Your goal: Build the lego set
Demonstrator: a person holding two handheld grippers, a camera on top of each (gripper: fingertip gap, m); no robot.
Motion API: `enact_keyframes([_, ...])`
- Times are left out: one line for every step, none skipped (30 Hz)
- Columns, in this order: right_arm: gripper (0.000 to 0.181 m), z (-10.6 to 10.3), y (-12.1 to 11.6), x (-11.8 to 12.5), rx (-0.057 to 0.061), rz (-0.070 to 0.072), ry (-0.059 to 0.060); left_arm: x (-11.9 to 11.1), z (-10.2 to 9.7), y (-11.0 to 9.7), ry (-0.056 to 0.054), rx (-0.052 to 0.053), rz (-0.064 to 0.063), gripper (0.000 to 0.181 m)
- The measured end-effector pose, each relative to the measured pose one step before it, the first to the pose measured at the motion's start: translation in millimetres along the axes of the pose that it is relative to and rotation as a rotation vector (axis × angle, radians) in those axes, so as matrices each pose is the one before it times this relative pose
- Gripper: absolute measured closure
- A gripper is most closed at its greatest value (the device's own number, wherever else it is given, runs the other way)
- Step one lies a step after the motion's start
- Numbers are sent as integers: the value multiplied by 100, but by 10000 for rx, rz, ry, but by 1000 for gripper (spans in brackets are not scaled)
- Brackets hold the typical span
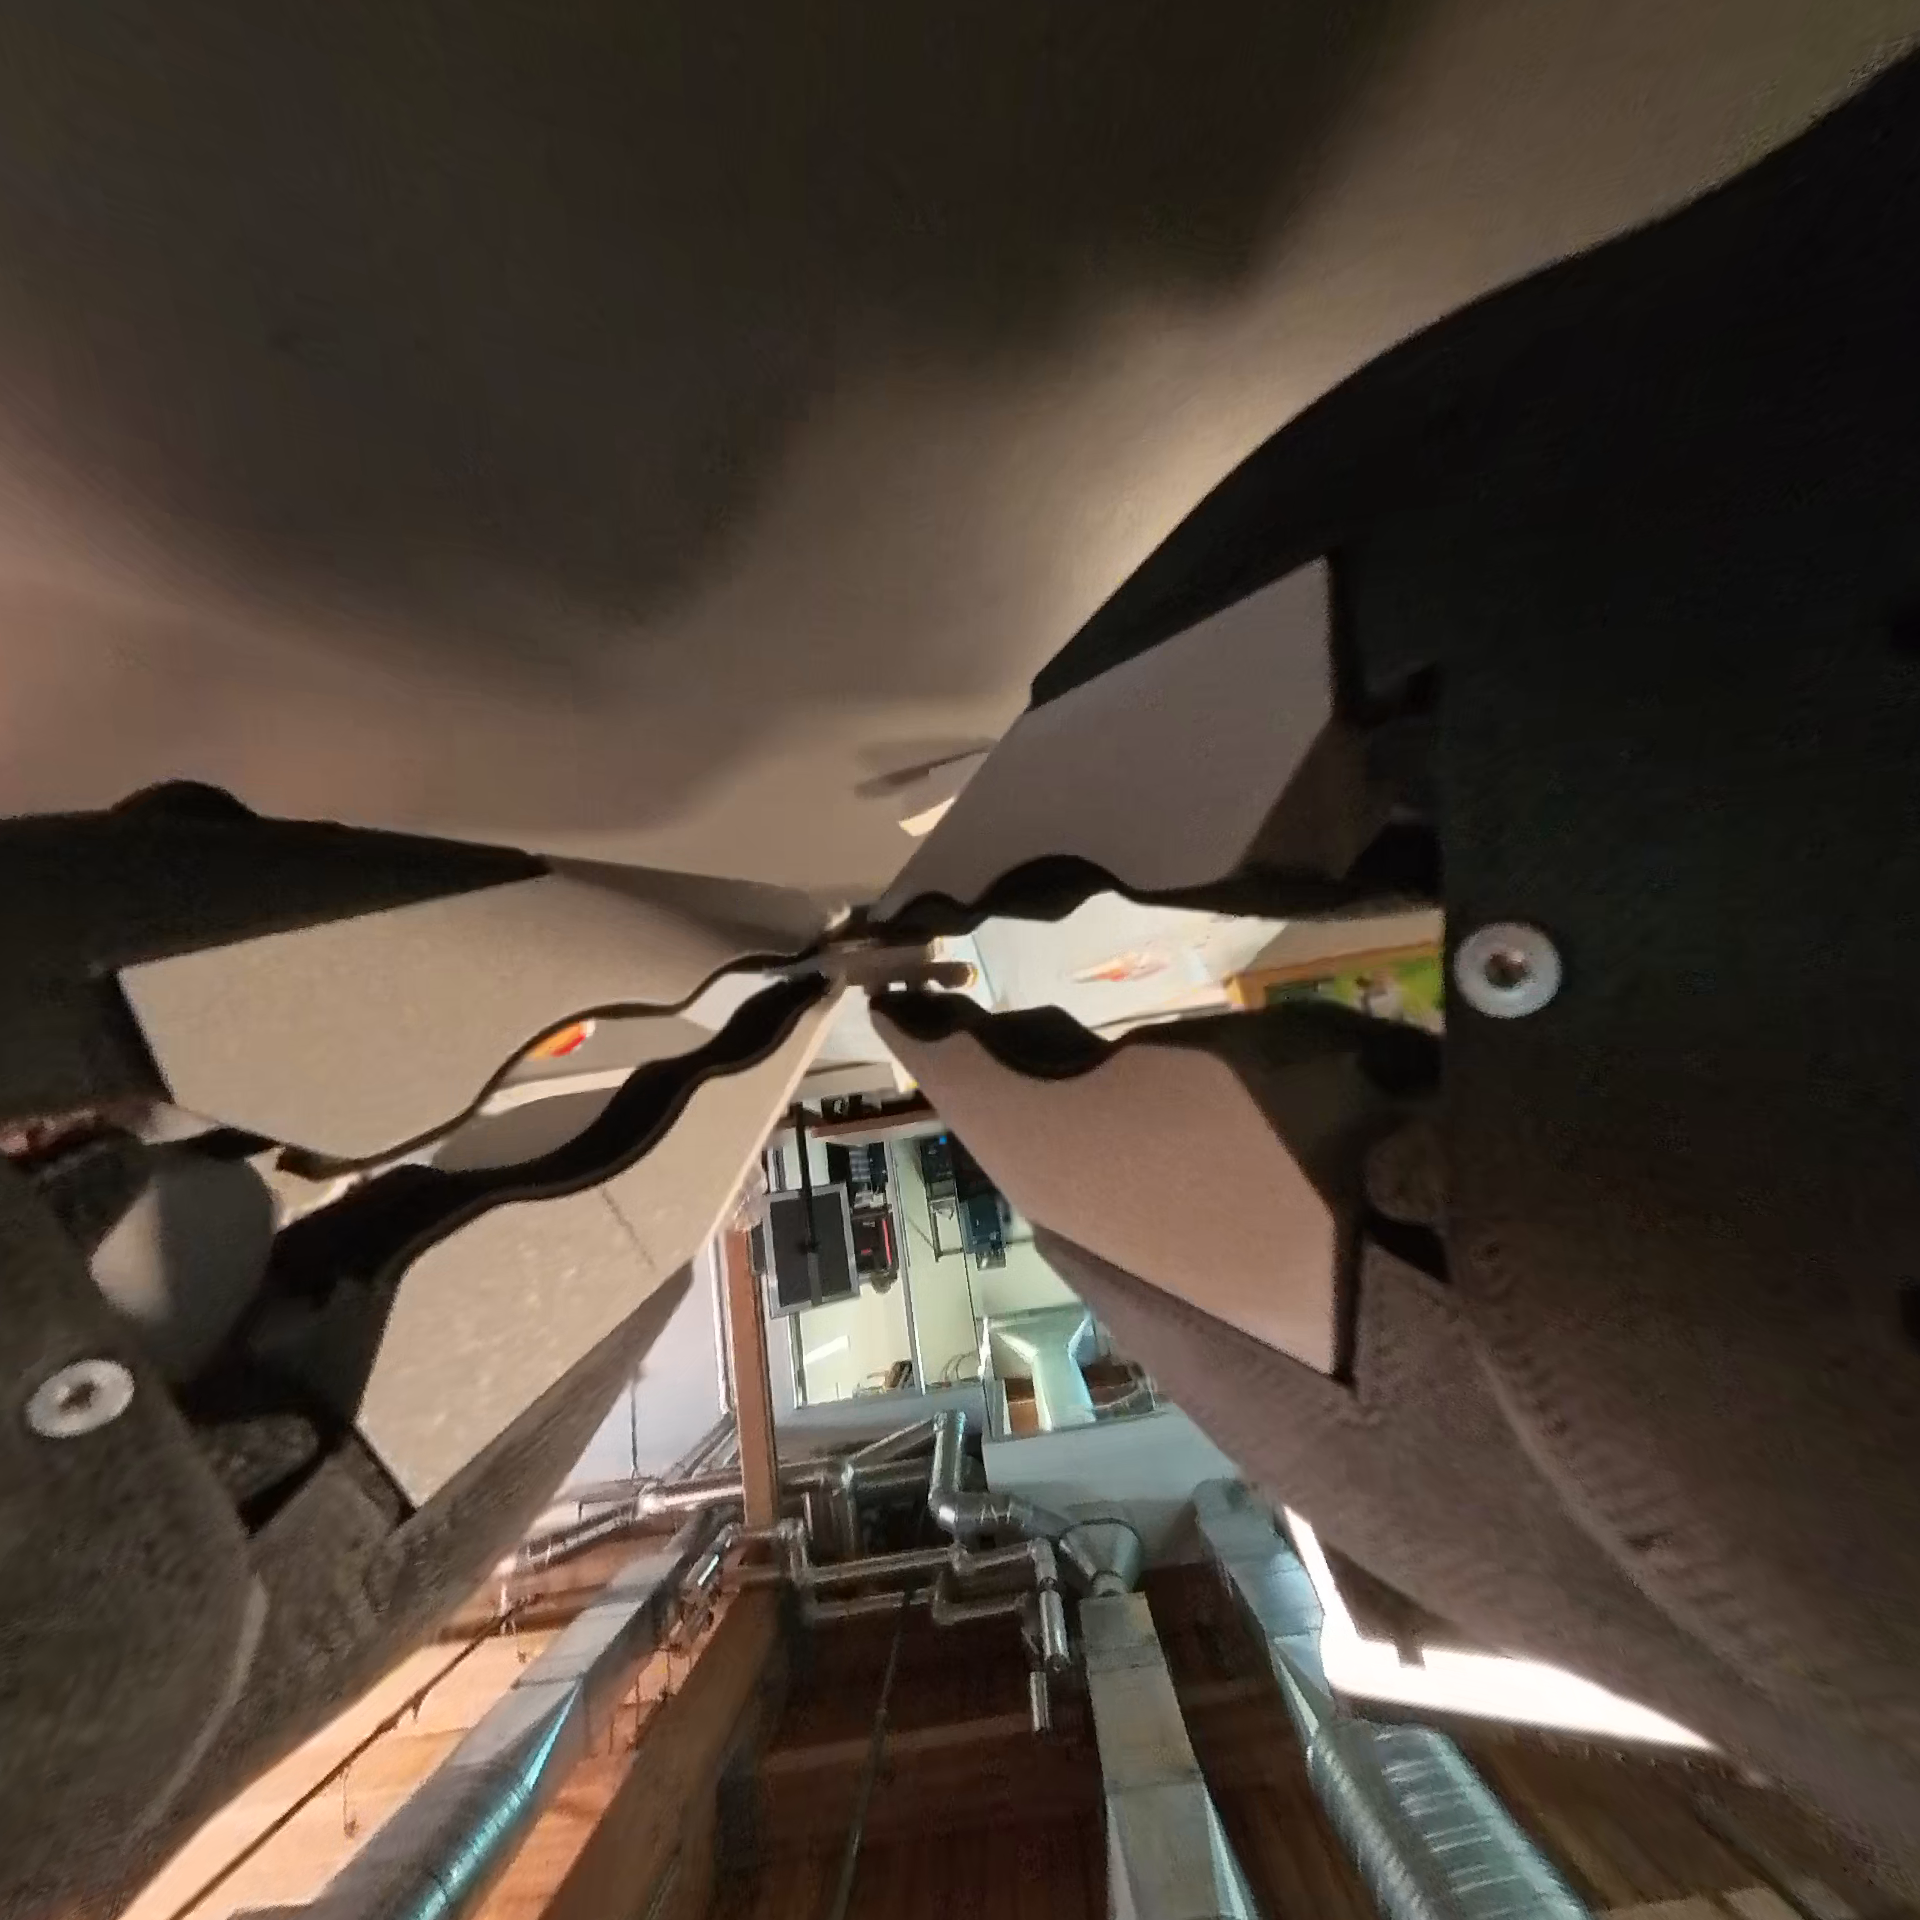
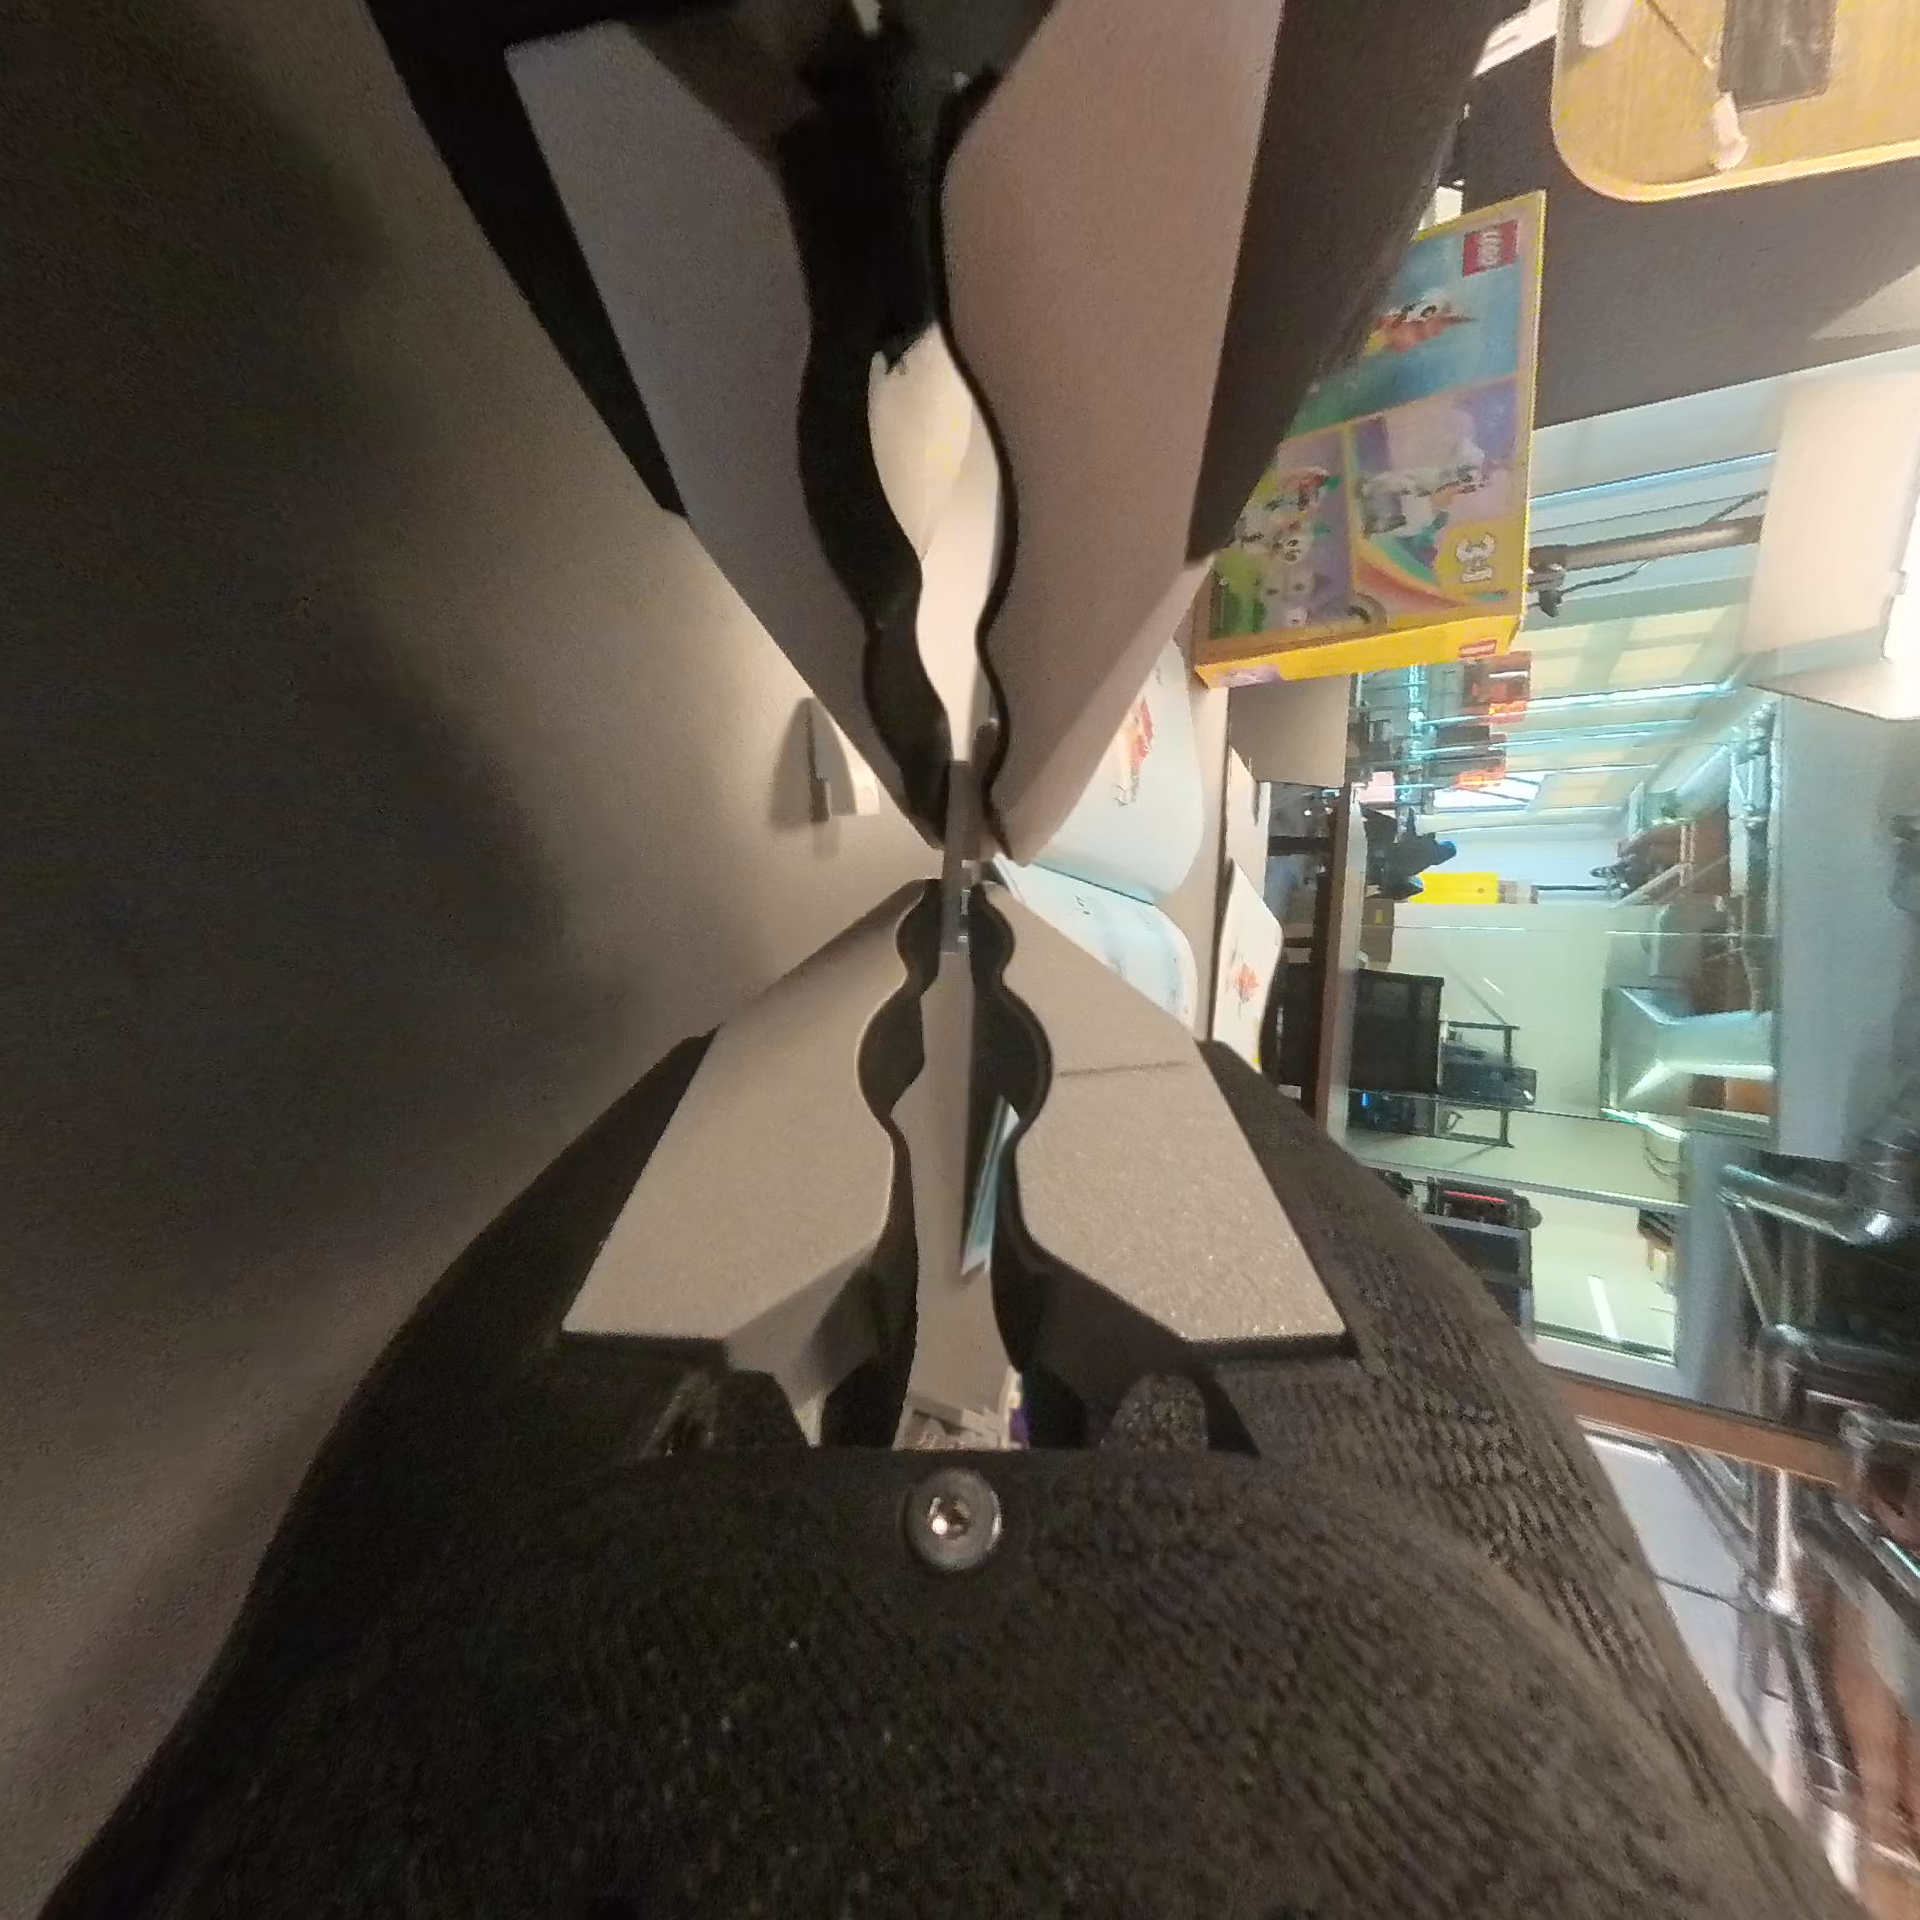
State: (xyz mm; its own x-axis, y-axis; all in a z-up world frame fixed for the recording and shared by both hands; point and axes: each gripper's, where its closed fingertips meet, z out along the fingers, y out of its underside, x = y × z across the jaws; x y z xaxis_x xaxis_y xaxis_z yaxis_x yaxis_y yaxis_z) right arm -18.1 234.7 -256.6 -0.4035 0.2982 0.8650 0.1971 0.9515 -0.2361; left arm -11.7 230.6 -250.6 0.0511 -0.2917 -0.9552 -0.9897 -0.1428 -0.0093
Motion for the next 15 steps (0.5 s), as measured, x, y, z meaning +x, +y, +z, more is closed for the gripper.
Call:
enact_keyframes([179, 82, -33, -147, -6, 52, -86, 204, 31, 87, 237, -36, -292, 171])
enact_keyframes([179, 56, -3, -66, -2, 7, -23, 96, 9, 10, 221, 54, -462, 171])
enact_keyframes([179, 18, 3, 37, 23, 9, 40, -18, 3, -8, 197, 149, -667, 172])
enact_keyframes([179, -55, -63, 113, 97, 91, 32, -66, -55, -45, 274, 256, -856, 171])
enact_keyframes([179, -143, -147, 190, 189, 172, 30, -152, -129, -100, 295, 313, -940, 171])
enact_keyframes([179, -177, -193, 272, 243, 196, 63, -178, -164, -151, 323, 320, -947, 171])
enact_keyframes([178, -179, -193, 264, 235, 187, 55, -75, -147, -168, 368, 299, -858, 172])
enact_keyframes([177, -153, -164, 210, 187, 145, 47, -79, -124, -172, 273, 256, -674, 172])
enact_keyframes([176, -132, -137, 116, 133, 71, 19, 10, -85, -145, 216, 177, -436, 172])
enact_keyframes([175, -83, -93, -71, 94, 5, -70, 59, -60, -90, 139, 83, -228, 172])
enact_keyframes([172, -25, -26, -172, 40, -12, -112, 92, 8, 11, 66, -10, -53, 172])
enact_keyframes([171, 10, 49, -211, -5, -15, -125, 175, 57, 98, 61, -73, 34, 172])
enact_keyframes([171, 18, 50, -211, -7, -26, -116, 166, 70, 53, 34, -57, 44, 172])
enact_keyframes([171, 18, 39, -106, -2, -29, -49, 168, 57, 44, 51, -60, 14, 172])
enact_keyframes([171, -12, 14, -41, 12, -4, -33, 85, 33, 25, 40, -45, -56, 172])
